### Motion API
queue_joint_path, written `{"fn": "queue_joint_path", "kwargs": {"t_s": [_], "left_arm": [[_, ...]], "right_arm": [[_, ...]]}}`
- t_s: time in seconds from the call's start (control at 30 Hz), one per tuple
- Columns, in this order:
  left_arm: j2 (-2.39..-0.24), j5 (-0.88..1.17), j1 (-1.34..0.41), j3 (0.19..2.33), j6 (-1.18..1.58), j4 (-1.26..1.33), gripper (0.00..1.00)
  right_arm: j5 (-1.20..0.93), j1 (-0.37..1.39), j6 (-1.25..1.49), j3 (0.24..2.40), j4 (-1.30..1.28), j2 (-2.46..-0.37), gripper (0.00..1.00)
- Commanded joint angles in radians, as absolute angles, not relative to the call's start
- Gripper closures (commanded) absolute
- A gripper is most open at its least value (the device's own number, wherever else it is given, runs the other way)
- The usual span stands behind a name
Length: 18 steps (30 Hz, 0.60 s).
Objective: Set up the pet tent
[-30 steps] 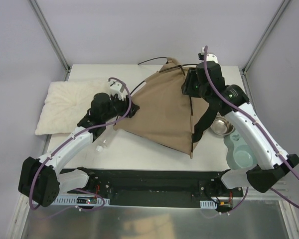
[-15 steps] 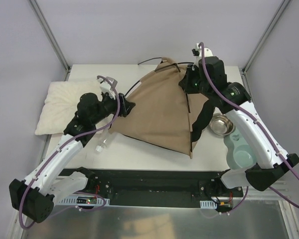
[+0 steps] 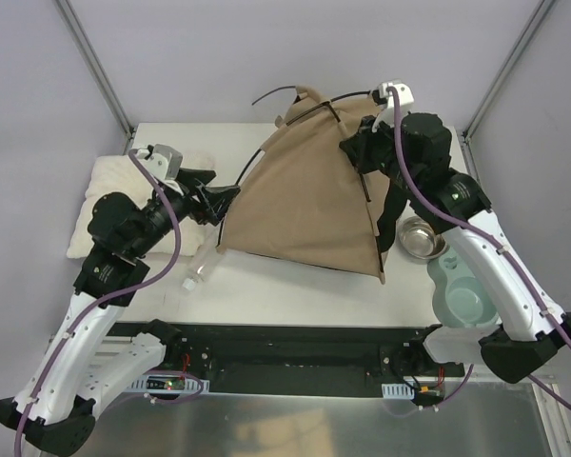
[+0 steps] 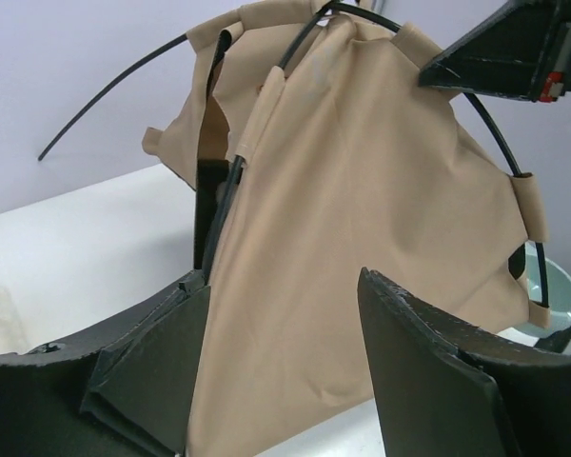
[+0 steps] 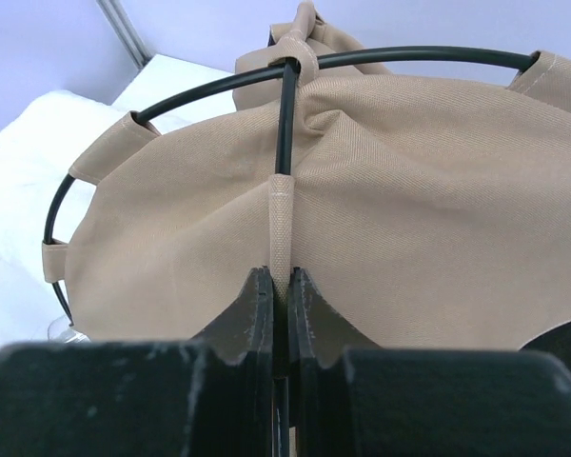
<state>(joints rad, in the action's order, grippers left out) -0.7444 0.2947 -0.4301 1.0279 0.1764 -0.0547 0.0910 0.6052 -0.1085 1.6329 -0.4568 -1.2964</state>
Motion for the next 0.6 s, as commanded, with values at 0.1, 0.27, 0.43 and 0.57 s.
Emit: {"fn": "queue_joint_path", "kwargs": {"t_s": [0.1, 0.27, 0.43, 0.57], "left_arm": [[-0.745, 0.141, -0.422, 1.051, 0.163, -0.113, 0.34], [-0.752, 0.094, -0.422, 1.040, 0.176, -0.146, 0.33], [-0.753, 0.054, -0.420, 1.031, 0.187, -0.181, 0.32], [-0.761, 0.029, -0.422, 1.014, 0.202, -0.195, 0.32]], "right_arm": [[-0.147, 0.574, -0.183, 1.473, -0.016, -1.230, 1.00], [-0.258, 0.560, -0.156, 1.336, 0.089, -1.226, 1.00], [-0.157, 0.551, -0.141, 1.195, 0.091, -1.186, 1.00], [-0.062, 0.551, -0.111, 1.167, 0.023, -1.140, 0.65]]}}
